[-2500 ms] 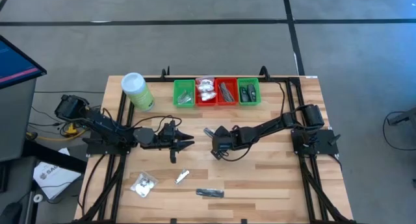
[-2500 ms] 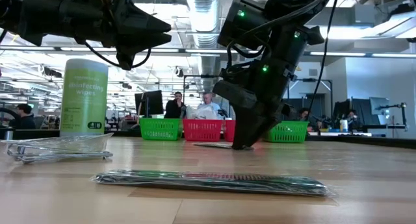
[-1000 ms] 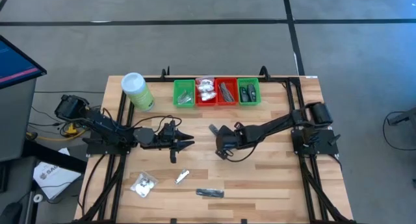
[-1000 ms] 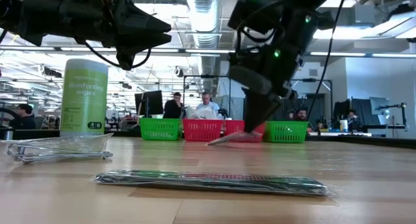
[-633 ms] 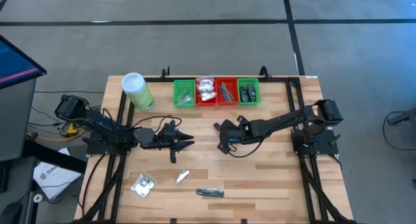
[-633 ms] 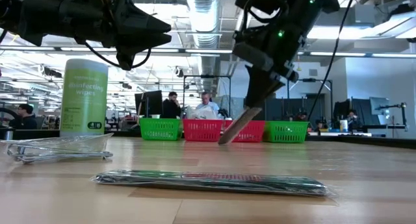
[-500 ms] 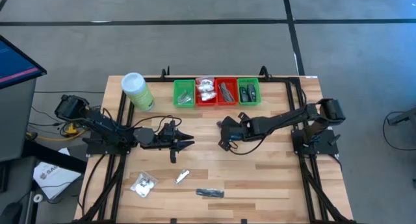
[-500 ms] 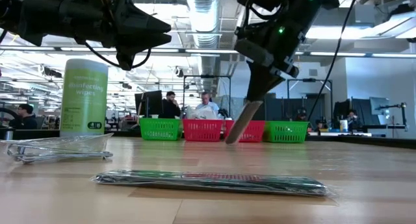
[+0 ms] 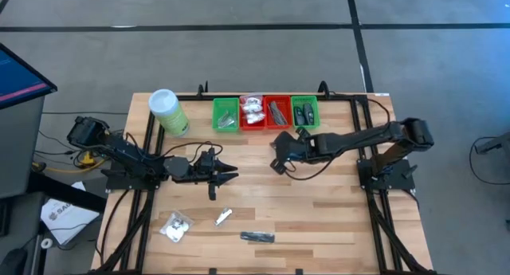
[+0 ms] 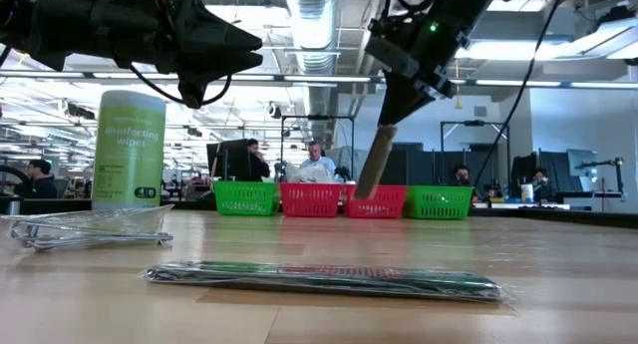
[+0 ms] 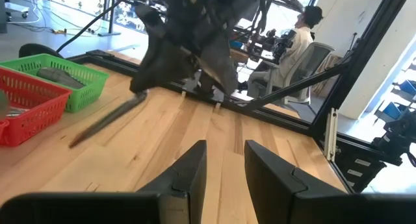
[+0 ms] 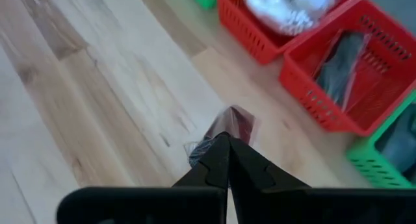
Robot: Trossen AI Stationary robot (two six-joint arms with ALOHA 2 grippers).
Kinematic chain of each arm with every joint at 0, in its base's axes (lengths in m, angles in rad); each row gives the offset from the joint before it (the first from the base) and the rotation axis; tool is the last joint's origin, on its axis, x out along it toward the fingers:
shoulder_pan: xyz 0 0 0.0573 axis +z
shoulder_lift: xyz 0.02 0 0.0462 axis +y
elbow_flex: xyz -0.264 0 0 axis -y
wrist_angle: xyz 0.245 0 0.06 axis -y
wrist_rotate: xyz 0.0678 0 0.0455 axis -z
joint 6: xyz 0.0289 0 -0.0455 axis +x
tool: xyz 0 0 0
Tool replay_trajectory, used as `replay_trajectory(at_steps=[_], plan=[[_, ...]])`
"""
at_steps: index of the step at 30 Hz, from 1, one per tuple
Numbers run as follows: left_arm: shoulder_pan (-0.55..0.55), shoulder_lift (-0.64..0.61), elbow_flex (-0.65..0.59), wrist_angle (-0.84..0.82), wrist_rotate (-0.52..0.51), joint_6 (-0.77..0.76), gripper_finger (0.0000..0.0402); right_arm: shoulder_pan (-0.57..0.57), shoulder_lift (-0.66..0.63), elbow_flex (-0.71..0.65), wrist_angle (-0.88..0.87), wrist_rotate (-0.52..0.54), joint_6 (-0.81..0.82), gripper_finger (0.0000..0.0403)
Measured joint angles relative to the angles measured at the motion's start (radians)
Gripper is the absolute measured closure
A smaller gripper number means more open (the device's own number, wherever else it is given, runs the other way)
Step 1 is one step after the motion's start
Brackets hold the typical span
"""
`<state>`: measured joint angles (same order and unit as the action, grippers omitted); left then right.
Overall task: Pick & Place Travel size toiletries
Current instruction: Put the black comb into the right red bin
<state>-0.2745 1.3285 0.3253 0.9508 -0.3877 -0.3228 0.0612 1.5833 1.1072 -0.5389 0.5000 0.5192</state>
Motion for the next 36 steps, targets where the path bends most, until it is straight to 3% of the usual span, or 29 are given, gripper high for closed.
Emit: replay_trajectory(at_steps=[19,30,36], plan=[[0.000,0.000,0.000,0.000,0.000,-0.015,0.0305,-0.198,-0.130,0.001,0.012,0.028,-0.164,0.0403],[0.001,0.000,0.000,0.000,-0.005,-0.015,0.0305,-0.332,-0.052,0.008,0.196,-0.005,-0.323,0.0403],[0.002,0.000,0.000,0.000,-0.005,-0.015,0.0305,-0.408,0.034,0.003,0.201,-0.024,-0.354,0.0403]])
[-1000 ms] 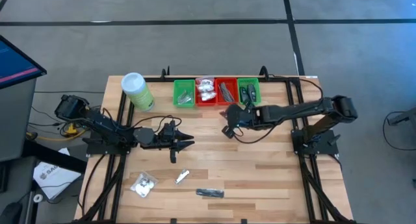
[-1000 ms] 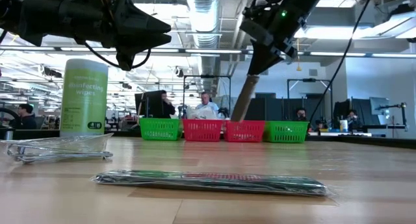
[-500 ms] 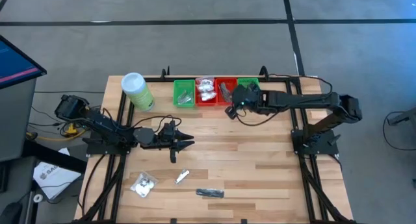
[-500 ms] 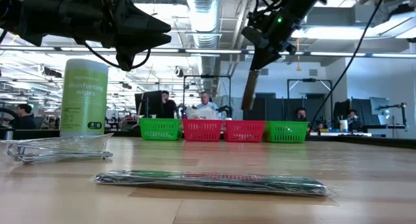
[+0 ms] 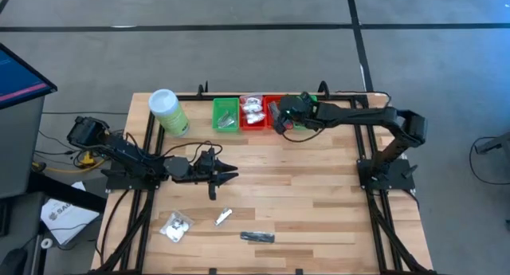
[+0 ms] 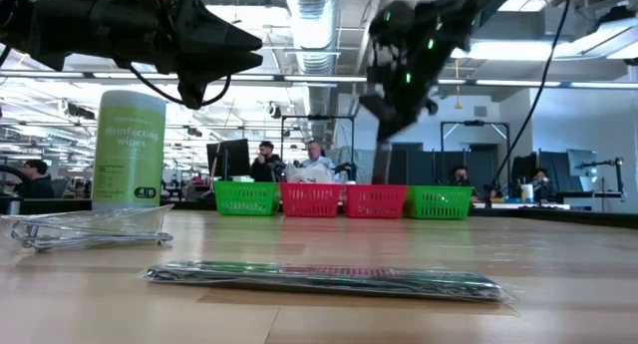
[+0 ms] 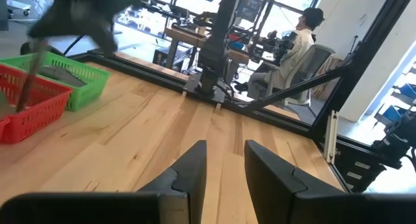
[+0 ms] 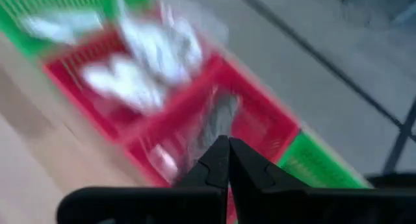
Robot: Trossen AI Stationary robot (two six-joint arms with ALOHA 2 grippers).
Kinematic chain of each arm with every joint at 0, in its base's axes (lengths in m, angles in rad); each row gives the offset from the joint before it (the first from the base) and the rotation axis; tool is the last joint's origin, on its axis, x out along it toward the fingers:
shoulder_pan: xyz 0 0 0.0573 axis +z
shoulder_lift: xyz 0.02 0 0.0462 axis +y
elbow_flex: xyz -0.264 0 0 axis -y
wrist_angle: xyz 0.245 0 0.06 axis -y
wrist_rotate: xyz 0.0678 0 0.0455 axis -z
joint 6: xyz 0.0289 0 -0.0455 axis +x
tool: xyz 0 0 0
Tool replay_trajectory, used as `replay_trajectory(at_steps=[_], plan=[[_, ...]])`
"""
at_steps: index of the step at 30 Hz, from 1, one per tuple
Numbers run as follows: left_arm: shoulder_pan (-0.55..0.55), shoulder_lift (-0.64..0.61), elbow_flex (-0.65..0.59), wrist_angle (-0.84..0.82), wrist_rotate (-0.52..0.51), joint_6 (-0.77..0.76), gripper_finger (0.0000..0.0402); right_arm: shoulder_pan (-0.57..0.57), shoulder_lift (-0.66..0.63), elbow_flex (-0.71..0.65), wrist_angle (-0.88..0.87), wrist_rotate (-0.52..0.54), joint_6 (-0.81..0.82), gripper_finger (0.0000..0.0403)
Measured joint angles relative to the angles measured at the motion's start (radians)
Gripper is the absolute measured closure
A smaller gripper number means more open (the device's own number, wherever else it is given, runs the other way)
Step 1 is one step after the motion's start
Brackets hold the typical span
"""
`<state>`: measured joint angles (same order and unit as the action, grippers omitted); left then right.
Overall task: Pick & Place Travel size toiletries
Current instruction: Put the black comb into the right red bin, then put the silver nail cutter into the left green bin
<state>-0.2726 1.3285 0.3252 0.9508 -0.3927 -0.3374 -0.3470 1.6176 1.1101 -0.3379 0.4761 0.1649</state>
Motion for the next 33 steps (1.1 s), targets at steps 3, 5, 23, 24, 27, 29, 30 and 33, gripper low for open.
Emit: replay_trajectory(at_steps=[3,5,23,24,27,29,30,33], plan=[[0.000,0.000,0.000,0.000,0.000,0.000,0.0305,-0.031,0.059,-0.003,0.024,-0.007,-0.030,0.0403],[0.003,0.000,0.000,0.000,-0.002,0.000,0.0305,-0.053,0.087,-0.002,0.056,-0.007,-0.054,0.0403],[0.018,0.000,0.000,0.000,-0.003,0.000,0.0305,-0.104,0.105,-0.001,0.091,-0.138,-0.087,0.0344],[0.018,0.000,0.000,0.000,-0.003,0.000,0.0305,-0.109,0.105,-0.001,0.092,-0.138,-0.087,0.0335],[0.018,0.000,0.000,0.000,-0.003,0.000,0.0305,-0.113,0.105,-0.001,0.092,-0.139,-0.087,0.0312],[0.018,0.000,0.000,0.000,-0.003,0.000,0.0305,-0.113,0.105,-0.001,0.090,-0.140,-0.086,0.0302],[0.018,0.000,0.000,0.000,-0.003,0.000,0.0305,-0.109,0.105,-0.001,0.088,-0.149,-0.084,0.0299],[0.018,0.000,0.000,0.000,-0.003,-0.003,0.0305,-0.089,0.105,-0.001,0.088,-0.274,-0.051,0.0294]])
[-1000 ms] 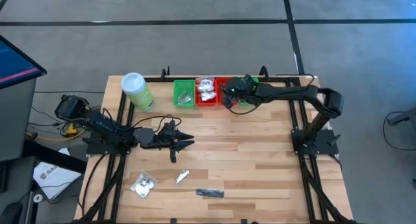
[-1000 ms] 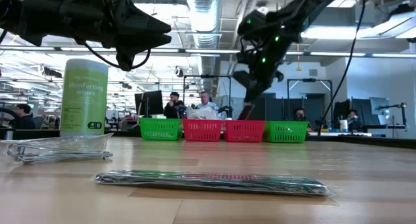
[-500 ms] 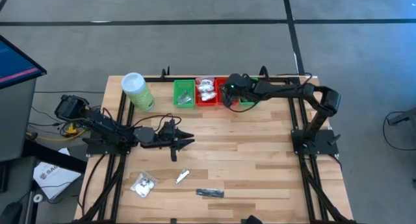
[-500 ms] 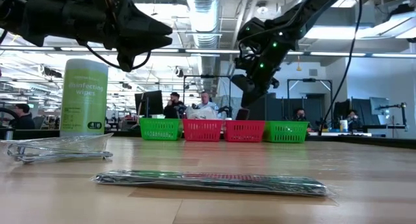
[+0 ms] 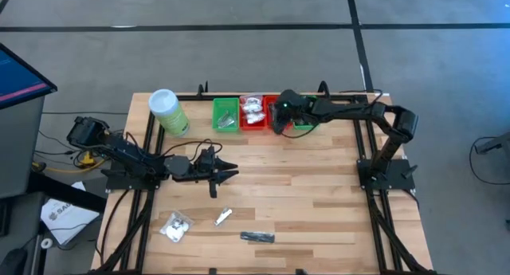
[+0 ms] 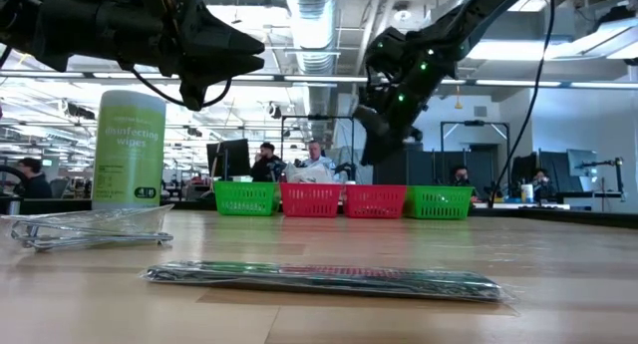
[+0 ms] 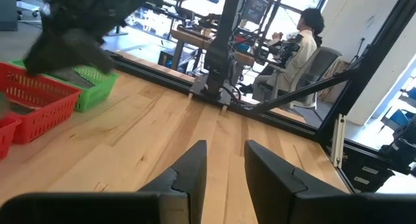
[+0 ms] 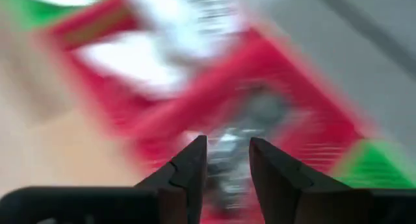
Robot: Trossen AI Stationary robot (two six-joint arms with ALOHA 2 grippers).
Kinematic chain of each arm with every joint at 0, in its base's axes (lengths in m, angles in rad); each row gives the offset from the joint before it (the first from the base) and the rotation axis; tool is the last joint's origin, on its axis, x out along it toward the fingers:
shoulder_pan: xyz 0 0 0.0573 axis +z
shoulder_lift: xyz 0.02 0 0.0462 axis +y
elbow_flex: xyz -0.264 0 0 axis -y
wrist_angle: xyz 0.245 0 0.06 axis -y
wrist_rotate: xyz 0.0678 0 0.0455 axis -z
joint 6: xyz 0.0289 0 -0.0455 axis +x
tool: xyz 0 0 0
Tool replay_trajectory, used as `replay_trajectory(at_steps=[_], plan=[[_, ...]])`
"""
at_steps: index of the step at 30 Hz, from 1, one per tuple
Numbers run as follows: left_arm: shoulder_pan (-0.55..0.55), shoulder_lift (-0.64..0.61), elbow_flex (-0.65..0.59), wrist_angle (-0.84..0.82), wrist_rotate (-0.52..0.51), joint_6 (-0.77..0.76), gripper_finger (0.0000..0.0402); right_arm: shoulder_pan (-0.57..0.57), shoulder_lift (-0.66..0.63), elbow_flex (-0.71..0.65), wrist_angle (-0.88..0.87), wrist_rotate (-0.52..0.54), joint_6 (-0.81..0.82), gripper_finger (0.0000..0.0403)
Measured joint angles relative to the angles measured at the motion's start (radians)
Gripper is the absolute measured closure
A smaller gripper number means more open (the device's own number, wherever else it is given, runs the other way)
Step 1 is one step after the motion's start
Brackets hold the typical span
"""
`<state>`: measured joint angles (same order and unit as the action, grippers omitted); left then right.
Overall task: Pick & Place Travel size toiletries
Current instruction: Put the silver nail cutter into the left green bin
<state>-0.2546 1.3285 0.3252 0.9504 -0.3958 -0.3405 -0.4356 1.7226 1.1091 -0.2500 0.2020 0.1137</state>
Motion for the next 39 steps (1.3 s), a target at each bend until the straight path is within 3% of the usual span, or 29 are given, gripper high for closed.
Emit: replay_trajectory(at_steps=[4,6,14,18,24,28,39], plan=[[0.000,0.000,0.000,0.000,0.000,0.000,0.0305,0.060,0.000,0.000,-0.024,-0.268,0.018,0.0295],[0.000,0.000,0.000,0.000,0.000,0.000,0.0305,0.111,0.000,0.000,-0.031,-0.329,0.018,0.0295],[-0.003,0.000,0.000,0.000,0.010,-0.004,0.0305,0.371,0.000,0.000,-0.012,-0.362,0.027,0.0295],[-0.003,0.000,0.000,-0.001,0.039,-0.008,0.0305,0.485,0.000,-0.002,0.088,-0.356,0.026,0.0295],[-0.013,0.000,0.000,-0.004,0.146,-0.066,0.0305,0.578,0.000,-0.002,0.143,-0.295,0.042,0.0295],[-0.068,0.000,-0.001,-0.063,0.165,-0.128,0.0305,0.617,0.000,-0.002,0.164,-0.283,0.045,0.0295],[-0.371,0.022,0.009,-0.223,-0.050,-0.425,0.0305,0.672,0.000,-0.002,0.174,-0.275,0.053,0.0295]])
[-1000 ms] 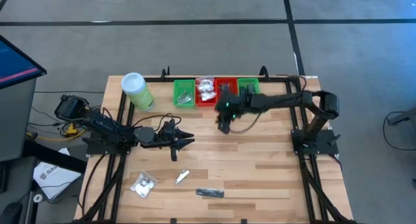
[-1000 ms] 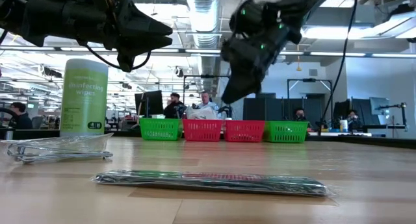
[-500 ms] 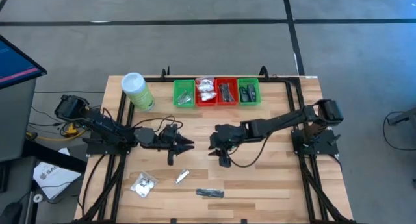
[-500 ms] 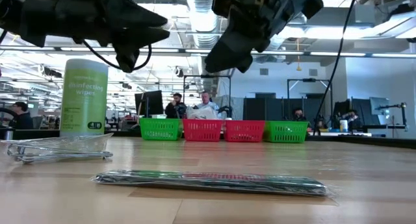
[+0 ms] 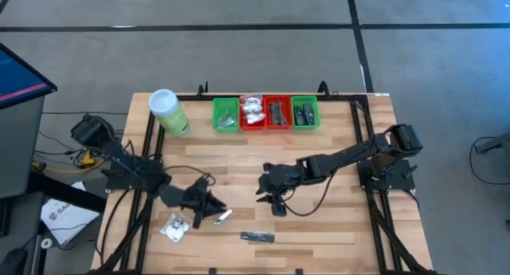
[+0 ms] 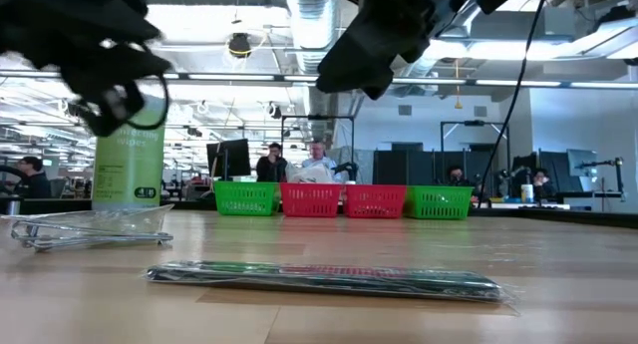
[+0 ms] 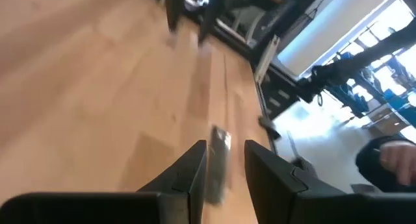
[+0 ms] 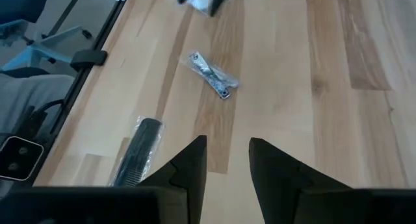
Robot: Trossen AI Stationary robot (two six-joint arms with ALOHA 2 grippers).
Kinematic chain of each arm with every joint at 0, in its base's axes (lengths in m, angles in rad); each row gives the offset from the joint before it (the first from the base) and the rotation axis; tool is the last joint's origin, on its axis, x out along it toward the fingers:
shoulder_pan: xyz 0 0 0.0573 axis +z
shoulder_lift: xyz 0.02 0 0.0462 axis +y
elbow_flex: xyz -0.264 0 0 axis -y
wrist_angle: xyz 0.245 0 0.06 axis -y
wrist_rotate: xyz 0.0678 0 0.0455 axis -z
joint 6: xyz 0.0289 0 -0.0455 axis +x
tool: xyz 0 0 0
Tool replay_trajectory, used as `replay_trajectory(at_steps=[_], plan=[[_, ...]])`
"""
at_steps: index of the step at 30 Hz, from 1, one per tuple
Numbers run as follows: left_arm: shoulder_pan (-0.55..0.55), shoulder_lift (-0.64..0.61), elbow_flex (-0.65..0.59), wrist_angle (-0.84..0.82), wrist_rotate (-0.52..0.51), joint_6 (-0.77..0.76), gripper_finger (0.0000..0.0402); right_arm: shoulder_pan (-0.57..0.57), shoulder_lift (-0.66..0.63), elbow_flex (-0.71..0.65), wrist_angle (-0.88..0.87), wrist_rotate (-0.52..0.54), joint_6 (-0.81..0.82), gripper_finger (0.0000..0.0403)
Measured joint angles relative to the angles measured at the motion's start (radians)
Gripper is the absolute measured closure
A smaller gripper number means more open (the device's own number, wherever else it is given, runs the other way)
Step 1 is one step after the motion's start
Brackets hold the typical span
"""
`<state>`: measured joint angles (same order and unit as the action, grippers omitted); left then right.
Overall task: Pick & Place Travel size toiletries
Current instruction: Put the silver nail cutter into the left green bin
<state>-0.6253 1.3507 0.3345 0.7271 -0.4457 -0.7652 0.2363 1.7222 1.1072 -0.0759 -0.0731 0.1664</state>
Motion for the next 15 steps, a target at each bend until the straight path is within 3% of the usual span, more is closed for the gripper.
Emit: replay_trajectory(at_steps=[6,15], plan=[[-0.135,0.117,0.121,-0.098,-0.126,-0.128,0.0311,-0.002,0.000,0.000,-0.012,0.000,0.018,0.0295],[-0.160,0.289,0.328,-0.334,-0.149,-0.264,0.0344,0.027,0.000,0.000,-0.029,0.000,0.018,0.0295]])
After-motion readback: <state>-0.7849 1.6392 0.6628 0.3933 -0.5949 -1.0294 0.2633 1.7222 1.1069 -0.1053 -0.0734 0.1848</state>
